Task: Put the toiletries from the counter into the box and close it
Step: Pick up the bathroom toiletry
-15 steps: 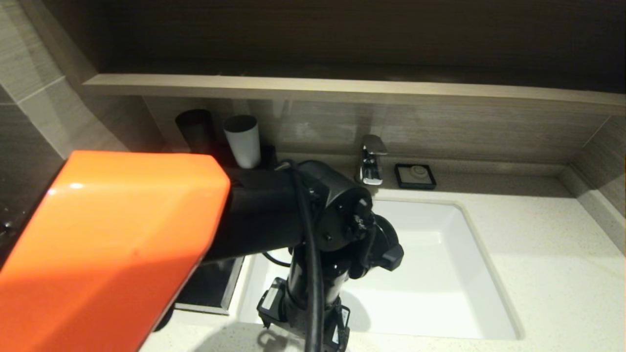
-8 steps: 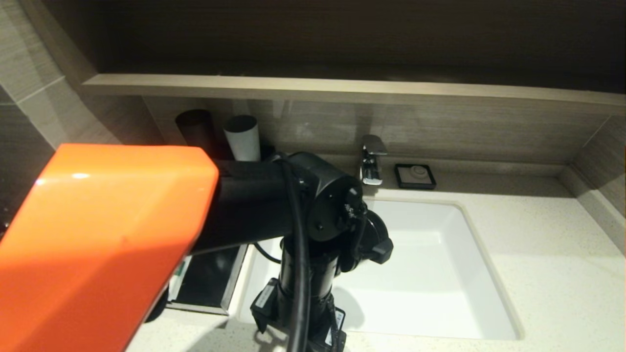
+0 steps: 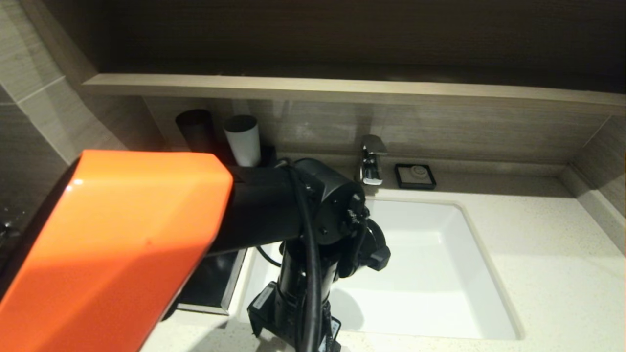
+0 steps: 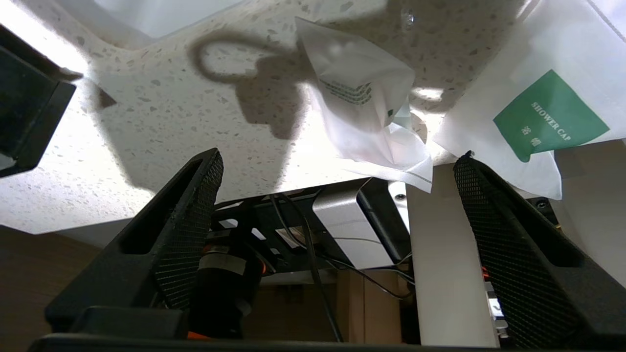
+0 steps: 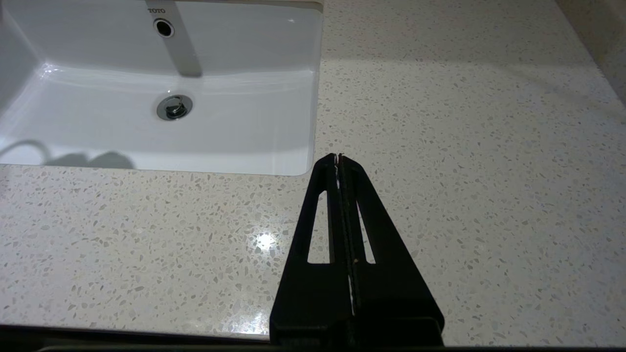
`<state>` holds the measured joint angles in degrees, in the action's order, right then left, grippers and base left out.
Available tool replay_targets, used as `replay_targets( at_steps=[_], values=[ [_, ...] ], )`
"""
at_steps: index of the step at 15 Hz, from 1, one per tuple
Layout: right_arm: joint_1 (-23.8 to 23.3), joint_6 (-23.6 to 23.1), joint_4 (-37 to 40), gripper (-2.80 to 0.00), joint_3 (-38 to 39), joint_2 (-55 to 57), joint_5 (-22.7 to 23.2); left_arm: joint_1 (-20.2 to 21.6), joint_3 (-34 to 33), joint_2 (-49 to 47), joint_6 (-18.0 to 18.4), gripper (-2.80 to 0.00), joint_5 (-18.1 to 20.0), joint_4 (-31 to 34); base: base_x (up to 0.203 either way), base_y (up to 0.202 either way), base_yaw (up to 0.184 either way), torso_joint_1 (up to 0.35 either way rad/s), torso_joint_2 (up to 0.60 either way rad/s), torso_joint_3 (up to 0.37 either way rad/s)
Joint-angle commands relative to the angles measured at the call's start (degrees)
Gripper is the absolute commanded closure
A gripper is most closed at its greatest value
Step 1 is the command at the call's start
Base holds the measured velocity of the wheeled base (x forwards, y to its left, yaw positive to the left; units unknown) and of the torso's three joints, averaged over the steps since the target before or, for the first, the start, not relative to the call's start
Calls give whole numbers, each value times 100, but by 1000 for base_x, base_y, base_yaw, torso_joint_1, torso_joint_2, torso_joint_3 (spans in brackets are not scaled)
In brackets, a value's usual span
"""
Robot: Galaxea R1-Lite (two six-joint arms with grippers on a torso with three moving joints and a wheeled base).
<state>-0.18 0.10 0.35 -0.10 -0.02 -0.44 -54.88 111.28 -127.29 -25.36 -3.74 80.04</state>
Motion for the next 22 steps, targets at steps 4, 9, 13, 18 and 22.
replay_targets(
  at_steps=[4, 9, 13, 18, 22],
  values=[
    [1, -1, 0, 0, 1, -6, 0, -5, 8, -68, 177, -280, 177, 64, 0, 0, 0, 0, 0, 0],
    [1, -1, 9, 0, 1, -6, 0, -5, 8, -129, 330, -280, 269, 240, 0, 0, 0, 0, 0, 0],
    [1, -1, 8, 0, 1, -6, 0, -5, 8, -165, 376, -280, 295, 320, 0, 0, 0, 0, 0, 0],
    [1, -1, 0, 0, 1, -6, 0, -5, 8, -189, 523, 0, 427, 416, 0, 0, 0, 0, 0, 0],
    [1, -1, 8, 0, 1, -6, 0, -5, 8, -235, 532, 0, 427, 451, 0, 0, 0, 0, 0, 0]
  ],
)
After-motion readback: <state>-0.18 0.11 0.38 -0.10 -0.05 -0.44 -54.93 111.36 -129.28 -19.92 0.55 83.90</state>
